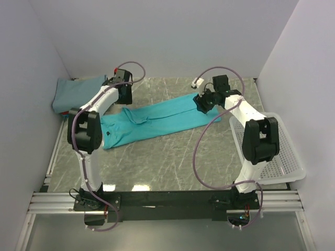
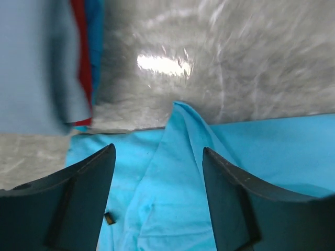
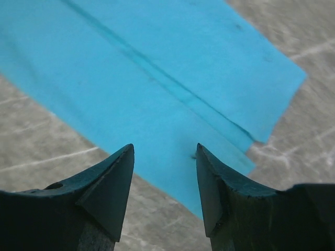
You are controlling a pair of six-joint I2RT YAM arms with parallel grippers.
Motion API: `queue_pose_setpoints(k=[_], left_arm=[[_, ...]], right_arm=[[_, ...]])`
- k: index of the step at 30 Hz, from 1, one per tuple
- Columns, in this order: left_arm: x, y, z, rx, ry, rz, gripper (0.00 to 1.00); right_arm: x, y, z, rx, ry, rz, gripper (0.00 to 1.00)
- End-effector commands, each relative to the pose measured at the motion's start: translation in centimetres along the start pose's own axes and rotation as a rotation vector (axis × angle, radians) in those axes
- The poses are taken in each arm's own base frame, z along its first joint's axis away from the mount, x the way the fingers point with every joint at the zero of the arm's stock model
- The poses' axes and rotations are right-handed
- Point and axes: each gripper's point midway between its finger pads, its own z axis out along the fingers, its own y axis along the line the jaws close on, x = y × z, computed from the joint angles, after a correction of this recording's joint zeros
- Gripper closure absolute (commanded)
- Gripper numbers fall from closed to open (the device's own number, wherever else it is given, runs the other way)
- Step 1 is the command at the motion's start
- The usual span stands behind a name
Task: Fold and stack the t-shirts
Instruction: Fold the tshirt
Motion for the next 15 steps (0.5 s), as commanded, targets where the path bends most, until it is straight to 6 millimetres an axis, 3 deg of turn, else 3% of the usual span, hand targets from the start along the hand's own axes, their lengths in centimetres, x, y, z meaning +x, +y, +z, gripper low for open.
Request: queue_pose_setpoints(k=[1, 2, 4, 5, 6, 7, 8, 9, 10, 11, 12, 13, 14, 15], left_arm=[[-8.7, 2.1, -9.7, 0.048, -0.295, -0.134, 0.27], [-10.1, 2.8, -14.1, 0.108, -0.380, -0.176, 0.26], [-8.5, 2.9, -16.0, 0.173, -0.425, -0.238, 0.21], [-8.6, 3.6, -20.5, 0.267, -0.517, -0.283, 0.20], [-5.2, 3.3, -19.0, 0.300, -0.473, -0.325, 0.20], [-4.3, 4.6, -22.0, 0.351, -0.529, -0.384, 0.19], [-0.2, 4.0, -19.9, 0.389, -0.439, -0.403, 0.19], [1.6, 4.0, -20.1, 0.429, -0.405, -0.480, 0.19], [2.7, 5.0, -21.6, 0.456, -0.430, -0.534, 0.21], [4.3, 5.1, -21.4, 0.465, -0.404, -0.579, 0.21], [7.2, 4.9, -19.9, 0.459, -0.330, -0.650, 0.22], [8.3, 5.3, -20.8, 0.472, -0.339, -0.691, 0.23], [10.4, 5.4, -19.6, 0.447, -0.294, -0.733, 0.23], [11.1, 5.3, -19.6, 0.460, -0.275, -0.807, 0.24]], right_arm=[[-2.7, 3.5, -2.6, -0.155, -0.126, -0.167, 0.42], [-2.2, 5.9, -3.1, -0.261, -0.141, -0.190, 0.42], [-1.7, 8.0, -3.6, -0.344, -0.172, -0.346, 0.42], [-0.7, 9.4, -4.0, -0.384, -0.171, -0.374, 0.41], [-0.4, 10.2, -3.9, -0.390, -0.173, -0.422, 0.38], [0.1, 10.4, -3.7, -0.364, -0.179, -0.479, 0.37], [0.8, 9.9, -3.4, -0.322, -0.138, -0.516, 0.35], [1.0, 10.3, -3.0, -0.309, -0.120, -0.554, 0.33], [1.6, 10.3, -2.5, -0.288, -0.096, -0.576, 0.32], [2.0, 10.2, -2.1, -0.270, -0.066, -0.595, 0.32], [2.7, 9.6, -1.8, -0.238, -0.017, -0.607, 0.32], [2.9, 9.8, -0.9, -0.221, 0.000, -0.626, 0.32], [3.1, 9.6, -0.6, -0.203, 0.017, -0.633, 0.32], [3.1, 9.6, -0.3, -0.187, 0.025, -0.637, 0.32]])
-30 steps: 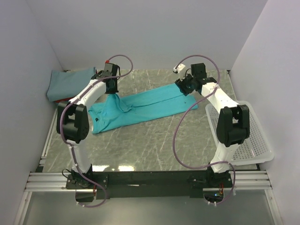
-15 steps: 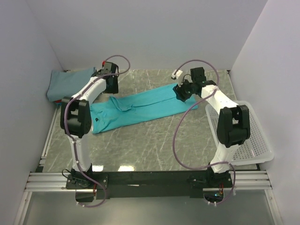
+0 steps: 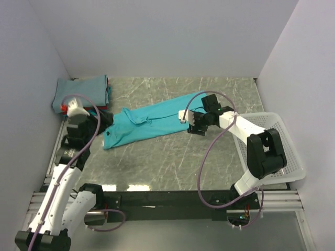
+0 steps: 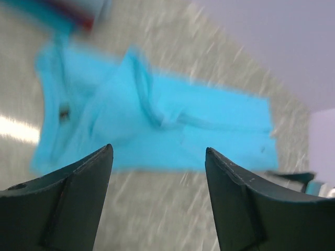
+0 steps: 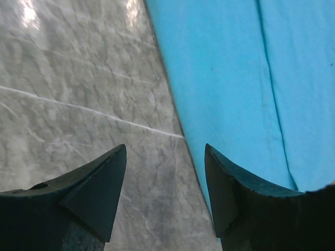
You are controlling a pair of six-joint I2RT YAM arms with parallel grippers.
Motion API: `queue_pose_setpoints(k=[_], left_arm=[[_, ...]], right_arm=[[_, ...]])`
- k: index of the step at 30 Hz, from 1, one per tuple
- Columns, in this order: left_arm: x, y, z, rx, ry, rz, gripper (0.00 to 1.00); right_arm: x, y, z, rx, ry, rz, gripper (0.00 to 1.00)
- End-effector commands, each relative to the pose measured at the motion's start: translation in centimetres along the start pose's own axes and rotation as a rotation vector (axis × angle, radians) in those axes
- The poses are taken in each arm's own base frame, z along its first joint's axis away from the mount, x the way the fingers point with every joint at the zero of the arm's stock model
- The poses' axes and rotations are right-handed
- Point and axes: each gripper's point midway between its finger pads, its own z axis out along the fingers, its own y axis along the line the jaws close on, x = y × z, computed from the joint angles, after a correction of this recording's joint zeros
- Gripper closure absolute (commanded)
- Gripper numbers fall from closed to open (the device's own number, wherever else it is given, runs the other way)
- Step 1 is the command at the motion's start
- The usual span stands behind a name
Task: Fold and stack the t-shirts
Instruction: Fold the tshirt
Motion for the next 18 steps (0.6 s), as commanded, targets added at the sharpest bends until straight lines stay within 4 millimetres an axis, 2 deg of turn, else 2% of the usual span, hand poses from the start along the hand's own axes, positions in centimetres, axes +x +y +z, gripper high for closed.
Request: queue_pose_setpoints(k=[1, 2, 5, 10, 18], left_arm=[[7.2, 3.1, -0.4, -0.084, 0.185, -0.259, 0.25], [8.8, 4.2, -0.4, -0.112, 0.211, -0.285, 0.25], [11.0, 6.4, -0.1, -0.209, 0.237, -0.360, 0.28], [13.4, 9.3, 1.1, -0.355, 0.266, -0.406, 0.30], [14.7, 13.5, 3.3, -0.496, 0.237, -0.457, 0.39]], right_arm=[[0.9, -2.6, 0.6, 0.126, 0.103, -0.102, 0.32], [0.9, -2.7, 0.7, 0.134, 0.111, -0.098, 0.32], [0.9, -2.9, 0.9, 0.136, 0.123, -0.082, 0.32], [0.9, -2.8, 1.0, 0.135, 0.121, -0.078, 0.31], [1.3, -2.6, 1.4, 0.116, 0.128, -0.065, 0.31]])
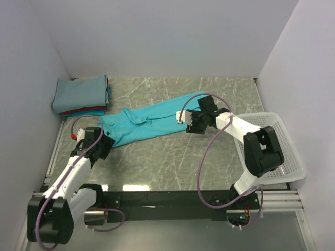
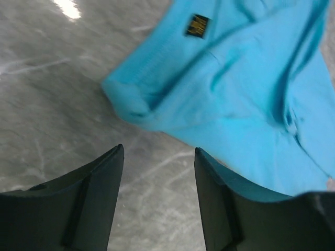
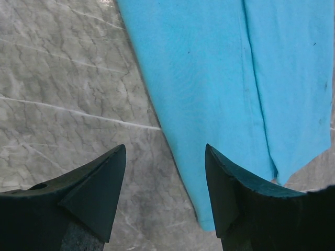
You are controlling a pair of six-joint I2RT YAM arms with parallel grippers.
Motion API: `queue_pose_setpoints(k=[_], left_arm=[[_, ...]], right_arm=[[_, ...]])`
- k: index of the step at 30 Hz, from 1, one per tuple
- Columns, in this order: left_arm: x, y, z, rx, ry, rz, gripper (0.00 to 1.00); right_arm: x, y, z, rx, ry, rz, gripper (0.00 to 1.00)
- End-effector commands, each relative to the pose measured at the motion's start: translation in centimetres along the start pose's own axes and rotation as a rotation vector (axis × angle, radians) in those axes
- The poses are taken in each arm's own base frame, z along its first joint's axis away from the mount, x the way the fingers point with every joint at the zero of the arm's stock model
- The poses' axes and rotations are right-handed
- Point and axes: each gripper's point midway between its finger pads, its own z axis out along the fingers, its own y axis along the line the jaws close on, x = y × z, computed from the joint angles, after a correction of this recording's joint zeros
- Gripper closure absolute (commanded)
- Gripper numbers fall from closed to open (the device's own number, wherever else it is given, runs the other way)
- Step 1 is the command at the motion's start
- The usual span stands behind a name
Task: Fold and stack the t-shirts
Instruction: Fold the tshirt
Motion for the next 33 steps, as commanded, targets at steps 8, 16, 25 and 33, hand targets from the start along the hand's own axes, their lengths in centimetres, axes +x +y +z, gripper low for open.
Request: queue_pose_setpoints(k=[8, 16, 25, 33], left_arm=[[-3.2, 2.3, 2.3, -0.056, -0.117, -0.097, 0.45], [-4.0, 2.4, 4.0, -0.066, -0.094, -0.113, 0.55], [-5.1, 2.3, 5.4, -0.060, -0.065, -0.103, 0.94], [-6.6, 4.6, 4.7, -0.116, -0.107, -0.144, 0.99]], right_arm=[[0.1, -0.6, 0.5, 0.001, 0.000, 0.012, 0.31], [0.1, -0.3, 0.7, -0.018, -0.002, 0.025, 0.31], [1.1, -0.1, 1.0, -0.032, 0.025, 0.031, 0.31], [2.2, 0.4, 1.5, -0.048, 0.057, 0.012, 0.31]])
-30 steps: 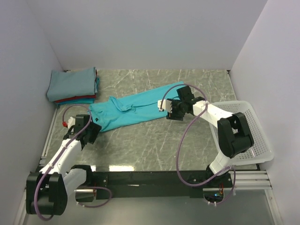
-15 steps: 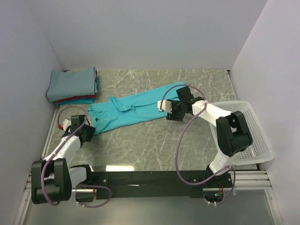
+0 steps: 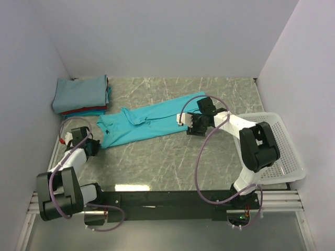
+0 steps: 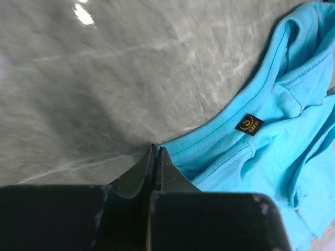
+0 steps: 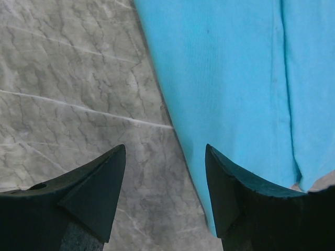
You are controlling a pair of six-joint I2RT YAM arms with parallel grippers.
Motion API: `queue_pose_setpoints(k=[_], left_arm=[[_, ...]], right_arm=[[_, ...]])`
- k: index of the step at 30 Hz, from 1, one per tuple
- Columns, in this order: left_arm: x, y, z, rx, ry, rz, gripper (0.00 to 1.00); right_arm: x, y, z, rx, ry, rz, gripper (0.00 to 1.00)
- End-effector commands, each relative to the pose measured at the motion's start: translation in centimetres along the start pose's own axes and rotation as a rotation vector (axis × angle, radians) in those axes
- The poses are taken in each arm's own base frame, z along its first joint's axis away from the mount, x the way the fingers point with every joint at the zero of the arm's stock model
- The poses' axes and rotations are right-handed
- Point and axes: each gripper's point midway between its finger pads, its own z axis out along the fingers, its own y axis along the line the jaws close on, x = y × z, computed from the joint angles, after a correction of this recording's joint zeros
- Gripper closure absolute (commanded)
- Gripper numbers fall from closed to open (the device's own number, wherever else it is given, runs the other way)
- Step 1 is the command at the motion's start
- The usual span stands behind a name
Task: Fold and stack the t-shirts
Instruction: Fold the tshirt
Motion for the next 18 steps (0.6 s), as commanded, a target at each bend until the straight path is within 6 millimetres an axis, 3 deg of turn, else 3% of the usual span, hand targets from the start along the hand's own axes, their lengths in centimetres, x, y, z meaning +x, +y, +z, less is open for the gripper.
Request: queue_pose_setpoints(k=[1, 6, 12, 18], left_arm=[[-1.9, 0.3, -0.9, 0.005, -0.065, -0.021, 1.00], [-3.0, 0.6, -2.0, 0.017, -0.111, -0.042, 1.00], [-2.8, 0.4, -1.9, 0.021, -0.081, -0.032, 0.99], [-2.8, 0.8, -2.1, 0.023, -0.077, -0.042, 1.00]], right_arm=[[0.5, -0.8, 0.1, 0.010, 0.019, -0.005, 0.31], [0.7, -0.9, 0.3, 0.019, 0.029, -0.003, 0.31], [0.8, -0.4, 1.4, 0.007, 0.048, -0.065, 0.31], [0.6, -1.7, 2.7, 0.068, 0.160, -0.101, 0.32]])
